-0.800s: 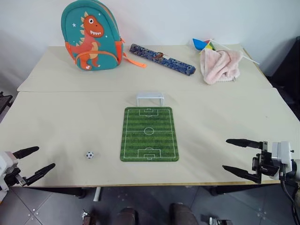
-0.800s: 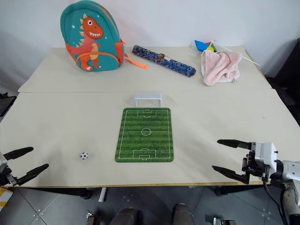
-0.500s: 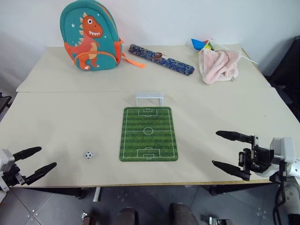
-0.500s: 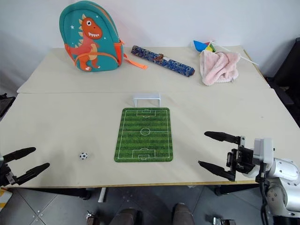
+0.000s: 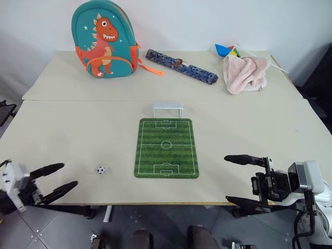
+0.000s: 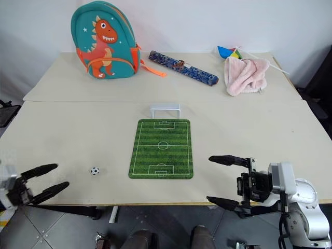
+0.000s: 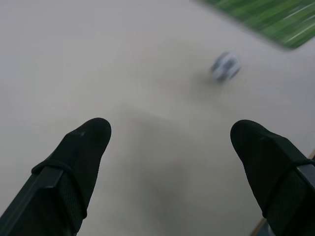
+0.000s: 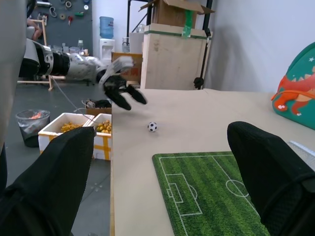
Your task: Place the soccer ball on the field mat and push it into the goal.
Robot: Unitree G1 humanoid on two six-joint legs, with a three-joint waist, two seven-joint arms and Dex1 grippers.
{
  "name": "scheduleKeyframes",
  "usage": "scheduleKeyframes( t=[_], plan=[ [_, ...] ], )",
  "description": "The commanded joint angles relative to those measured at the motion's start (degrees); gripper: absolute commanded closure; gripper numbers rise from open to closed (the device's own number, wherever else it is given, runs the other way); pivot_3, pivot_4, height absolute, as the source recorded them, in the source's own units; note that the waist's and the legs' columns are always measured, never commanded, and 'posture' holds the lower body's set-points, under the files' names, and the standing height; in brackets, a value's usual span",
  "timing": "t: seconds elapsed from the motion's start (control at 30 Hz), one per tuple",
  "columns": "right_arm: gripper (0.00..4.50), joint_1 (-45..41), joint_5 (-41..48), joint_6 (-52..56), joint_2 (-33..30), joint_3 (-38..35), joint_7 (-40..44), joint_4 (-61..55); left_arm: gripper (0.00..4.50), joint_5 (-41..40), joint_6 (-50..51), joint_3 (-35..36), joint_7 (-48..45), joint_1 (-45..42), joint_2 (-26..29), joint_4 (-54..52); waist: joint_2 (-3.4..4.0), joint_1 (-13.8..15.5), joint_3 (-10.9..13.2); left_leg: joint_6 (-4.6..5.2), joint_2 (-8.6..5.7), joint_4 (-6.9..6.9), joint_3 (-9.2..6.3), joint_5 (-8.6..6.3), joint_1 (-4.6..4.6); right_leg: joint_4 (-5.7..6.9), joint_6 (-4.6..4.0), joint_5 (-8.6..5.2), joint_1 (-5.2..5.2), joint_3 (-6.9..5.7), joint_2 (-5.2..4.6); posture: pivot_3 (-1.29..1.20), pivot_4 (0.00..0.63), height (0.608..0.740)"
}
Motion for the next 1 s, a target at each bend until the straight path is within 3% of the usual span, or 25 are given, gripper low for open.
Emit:
scheduleKeyframes(
  t=[0.03,0.2,0.37,0.63,0.73,1.0],
  plan=[
    [0.00,0.79,-0.20,-1.69,-0.56,-1.16,2.44,0.23,0.05,-0.76,1.48,-2.06,-1.50,-1.21,1.48,-4.99,0.00,-0.12,0.00,0.00,0.00,0.00,0.00,0.00,0.00,0.00,0.00,0.00,0.00,0.00,0.00,0.00,0.150,0.740],
    [0.00,-0.37,-0.73,-2.59,0.13,-1.05,1.76,1.03,0.05,1.87,0.19,-6.19,-2.53,-2.54,1.24,-5.02,0.07,-0.81,0.02,-0.02,0.03,-0.05,0.11,-0.01,0.02,0.03,0.00,0.00,-0.05,0.06,0.13,0.00,0.150,0.740],
    [0.00,-0.55,-1.86,-3.29,1.02,-0.12,1.06,1.44,0.05,7.78,-5.44,-11.17,0.83,-8.50,-1.44,3.36,0.07,-0.12,0.02,-0.02,-0.08,0.01,0.10,0.00,0.02,0.02,0.00,0.00,-0.05,0.06,0.13,0.00,0.150,0.740],
    [0.00,-1.22,-3.17,-4.03,1.75,-0.06,0.09,2.88,0.05,8.35,-6.08,-15.07,-0.79,-11.06,-3.21,6.28,0.06,-0.13,0.02,-0.02,-0.31,0.02,0.05,0.00,0.00,0.14,0.01,0.01,-0.05,0.03,0.10,0.00,0.150,0.740],
    [0.00,-1.32,-3.49,-4.21,2.04,0.02,-0.09,3.12,0.62,8.47,-6.38,-15.50,-0.88,-11.43,-3.19,7.13,0.06,-0.28,0.02,-0.02,-0.29,0.01,0.06,0.00,0.00,0.14,0.01,0.01,-0.05,0.03,0.12,0.00,0.150,0.740],
    [0.00,-1.34,-4.01,-5.30,2.82,0.24,-0.35,3.98,3.09,8.72,-6.88,-15.98,-1.49,-12.36,-2.75,8.81,0.06,-0.17,0.02,-0.02,-0.31,0.04,0.05,0.00,0.00,0.13,0.01,0.01,-0.05,0.03,0.09,0.00,0.150,0.740]
  ],
)
